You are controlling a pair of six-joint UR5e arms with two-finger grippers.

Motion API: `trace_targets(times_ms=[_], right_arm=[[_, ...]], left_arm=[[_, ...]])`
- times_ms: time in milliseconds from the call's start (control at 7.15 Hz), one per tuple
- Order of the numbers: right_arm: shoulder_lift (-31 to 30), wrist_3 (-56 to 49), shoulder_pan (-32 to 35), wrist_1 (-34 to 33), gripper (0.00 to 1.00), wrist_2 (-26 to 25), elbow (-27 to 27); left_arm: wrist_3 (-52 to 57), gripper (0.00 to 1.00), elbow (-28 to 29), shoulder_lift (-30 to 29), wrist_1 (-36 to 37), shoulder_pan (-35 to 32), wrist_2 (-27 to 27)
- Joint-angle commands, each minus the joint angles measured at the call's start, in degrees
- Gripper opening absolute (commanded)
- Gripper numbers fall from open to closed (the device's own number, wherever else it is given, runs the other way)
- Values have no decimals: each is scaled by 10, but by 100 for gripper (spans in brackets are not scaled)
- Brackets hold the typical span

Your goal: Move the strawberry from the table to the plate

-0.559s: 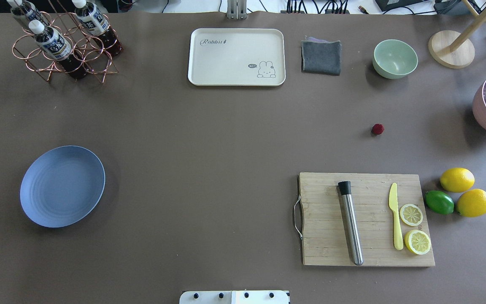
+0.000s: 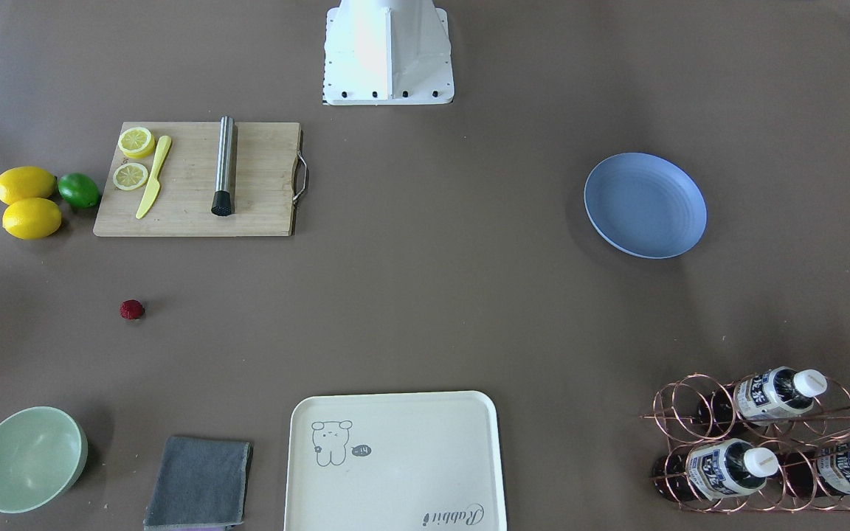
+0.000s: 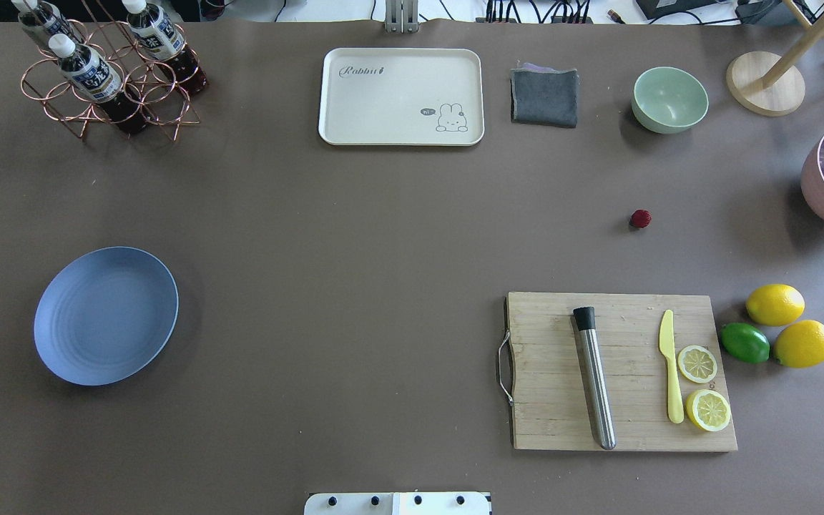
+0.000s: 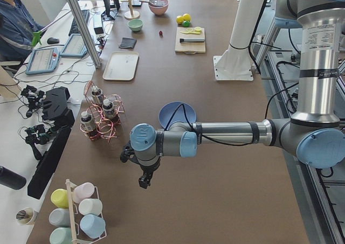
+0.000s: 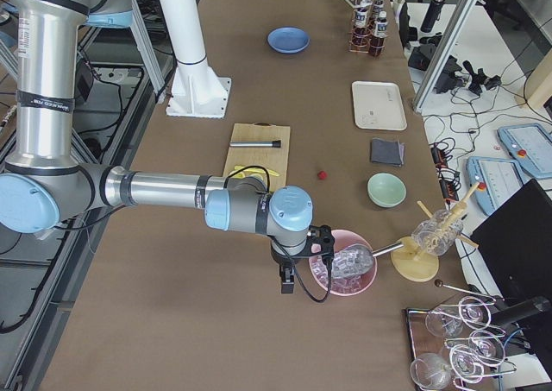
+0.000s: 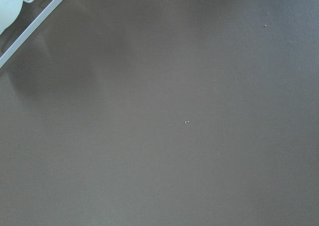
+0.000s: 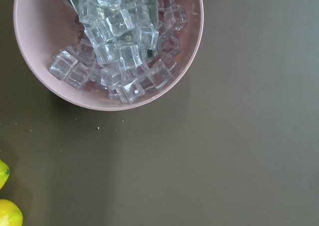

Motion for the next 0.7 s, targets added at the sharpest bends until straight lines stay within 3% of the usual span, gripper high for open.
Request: trace_targets(times_ms=[0, 559], right_arm=[[0, 0, 0, 1, 100, -1, 0], [0, 0, 0, 0, 100, -1, -2]], left_arm=[[-1, 99, 0, -1, 0, 1, 1], [-4, 99, -2, -23, -16, 1, -3]])
